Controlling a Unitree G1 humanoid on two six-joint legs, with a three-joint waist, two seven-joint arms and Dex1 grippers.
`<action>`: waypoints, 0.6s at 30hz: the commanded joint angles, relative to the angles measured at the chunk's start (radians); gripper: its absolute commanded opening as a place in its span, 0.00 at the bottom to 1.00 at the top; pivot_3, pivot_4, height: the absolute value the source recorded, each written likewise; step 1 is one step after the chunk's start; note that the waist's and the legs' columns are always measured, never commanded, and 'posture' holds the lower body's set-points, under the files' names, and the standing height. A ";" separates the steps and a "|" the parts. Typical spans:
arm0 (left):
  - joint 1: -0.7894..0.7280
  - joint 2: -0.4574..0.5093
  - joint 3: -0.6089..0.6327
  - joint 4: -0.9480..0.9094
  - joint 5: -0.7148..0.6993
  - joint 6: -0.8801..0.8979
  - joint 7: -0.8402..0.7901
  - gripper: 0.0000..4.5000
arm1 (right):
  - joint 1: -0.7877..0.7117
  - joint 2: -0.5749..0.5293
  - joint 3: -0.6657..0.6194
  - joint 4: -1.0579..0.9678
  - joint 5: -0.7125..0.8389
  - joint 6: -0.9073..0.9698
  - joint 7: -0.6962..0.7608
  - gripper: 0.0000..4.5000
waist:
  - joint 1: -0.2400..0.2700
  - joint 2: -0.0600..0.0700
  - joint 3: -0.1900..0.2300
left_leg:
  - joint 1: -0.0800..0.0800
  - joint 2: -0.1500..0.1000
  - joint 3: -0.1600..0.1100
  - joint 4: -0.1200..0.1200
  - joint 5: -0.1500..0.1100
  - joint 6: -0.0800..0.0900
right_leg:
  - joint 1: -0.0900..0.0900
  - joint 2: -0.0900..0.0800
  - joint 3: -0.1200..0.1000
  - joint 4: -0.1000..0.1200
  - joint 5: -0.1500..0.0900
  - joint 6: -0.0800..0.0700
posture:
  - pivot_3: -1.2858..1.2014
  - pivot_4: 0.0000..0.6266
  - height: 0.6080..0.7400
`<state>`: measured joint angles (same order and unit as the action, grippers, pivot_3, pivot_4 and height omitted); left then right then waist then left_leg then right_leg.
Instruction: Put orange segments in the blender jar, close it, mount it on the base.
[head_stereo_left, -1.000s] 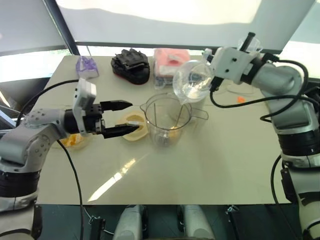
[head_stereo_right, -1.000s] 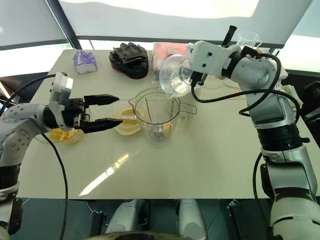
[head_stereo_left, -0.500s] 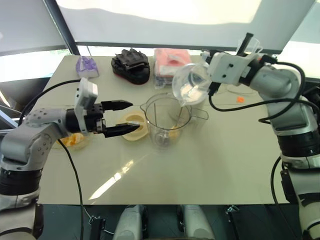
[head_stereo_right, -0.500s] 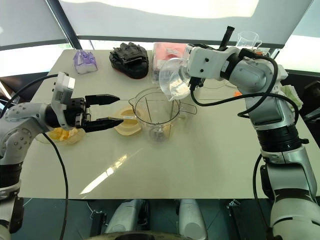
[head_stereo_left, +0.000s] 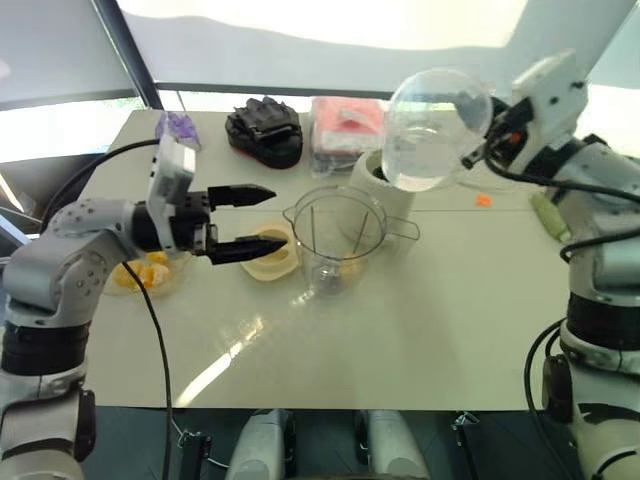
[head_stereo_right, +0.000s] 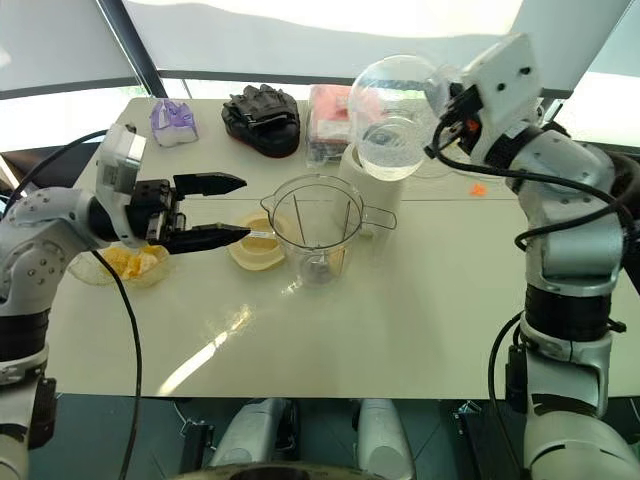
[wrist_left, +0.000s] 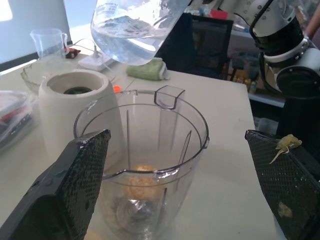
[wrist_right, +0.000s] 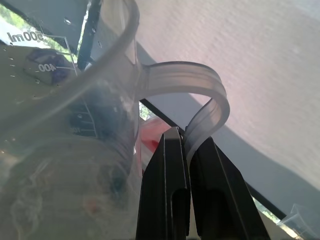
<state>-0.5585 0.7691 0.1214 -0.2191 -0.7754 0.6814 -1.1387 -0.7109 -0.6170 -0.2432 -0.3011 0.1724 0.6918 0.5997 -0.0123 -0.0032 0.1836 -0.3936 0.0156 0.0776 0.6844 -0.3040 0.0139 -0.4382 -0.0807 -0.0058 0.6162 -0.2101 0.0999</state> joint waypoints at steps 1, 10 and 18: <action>-0.043 -0.014 -0.010 -0.007 -0.018 -0.007 -0.021 1.00 | 0.036 0.014 -0.190 -0.141 0.076 0.187 -0.108 0.02 | 0.002 0.000 0.000 | 0.000 0.000 0.000 0.000 0.000 0.000 | 0.000 0.000 0.000 0.000 0.000 0.000 | 0.52 0.24 1.00; -0.070 -0.054 -0.047 0.016 0.014 -0.017 -0.015 1.00 | 0.268 0.167 -0.464 -0.191 0.099 0.259 -0.322 0.02 | -0.002 -0.001 -0.001 | 0.001 -0.001 0.000 0.000 0.000 0.000 | 0.001 0.000 0.001 -0.001 0.000 0.000 | 0.52 0.24 1.00; -0.090 -0.083 0.004 0.011 0.019 -0.019 0.098 1.00 | 0.428 0.247 -0.401 -0.017 -0.008 -0.008 -0.470 0.02 | -0.008 -0.001 -0.001 | 0.003 -0.001 -0.001 0.000 0.000 0.000 | 0.002 0.002 0.001 -0.001 0.000 0.000 | 0.52 0.24 1.00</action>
<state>-0.6294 0.6840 0.0687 -0.1879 -0.7521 0.6768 -1.0772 -0.2854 -0.3842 -0.6583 -0.3265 0.1960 0.7632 0.1852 -0.0202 -0.0045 0.1825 -0.3909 0.0151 0.0769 0.6844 -0.3038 0.0137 -0.4359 -0.0790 -0.0044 0.6157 -0.2102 0.0997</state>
